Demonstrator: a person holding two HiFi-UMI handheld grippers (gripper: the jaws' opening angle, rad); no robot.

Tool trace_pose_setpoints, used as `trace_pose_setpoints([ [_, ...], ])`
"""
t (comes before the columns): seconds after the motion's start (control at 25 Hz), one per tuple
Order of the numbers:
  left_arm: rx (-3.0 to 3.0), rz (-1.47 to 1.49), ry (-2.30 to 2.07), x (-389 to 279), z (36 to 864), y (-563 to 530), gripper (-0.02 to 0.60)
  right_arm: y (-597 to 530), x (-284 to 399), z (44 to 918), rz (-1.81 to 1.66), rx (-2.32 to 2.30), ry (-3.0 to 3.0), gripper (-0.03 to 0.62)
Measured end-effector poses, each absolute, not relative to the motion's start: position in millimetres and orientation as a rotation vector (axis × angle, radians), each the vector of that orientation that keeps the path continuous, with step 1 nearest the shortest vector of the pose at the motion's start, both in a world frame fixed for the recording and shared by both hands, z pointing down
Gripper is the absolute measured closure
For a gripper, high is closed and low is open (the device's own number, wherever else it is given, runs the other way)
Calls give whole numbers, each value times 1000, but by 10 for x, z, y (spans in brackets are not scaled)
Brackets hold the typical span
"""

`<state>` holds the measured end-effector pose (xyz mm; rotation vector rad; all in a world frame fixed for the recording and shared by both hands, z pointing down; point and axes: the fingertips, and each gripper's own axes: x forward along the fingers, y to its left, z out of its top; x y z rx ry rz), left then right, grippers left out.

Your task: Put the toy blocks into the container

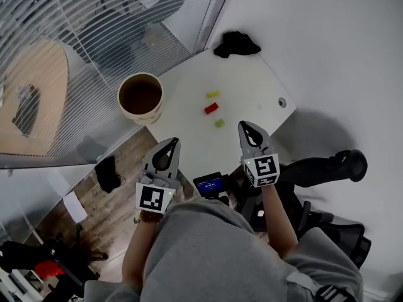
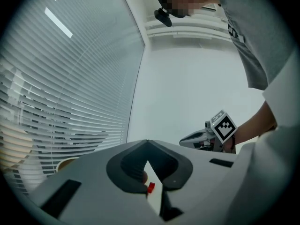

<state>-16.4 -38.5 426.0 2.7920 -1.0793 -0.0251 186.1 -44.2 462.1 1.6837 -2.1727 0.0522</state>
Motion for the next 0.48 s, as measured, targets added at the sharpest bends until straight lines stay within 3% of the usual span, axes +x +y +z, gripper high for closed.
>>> trace_pose_setpoints([
  [0.48, 2794, 63, -1175, -314, 4503, -536, 574, -696, 2065, 5130, 149, 1556, -2150, 580],
])
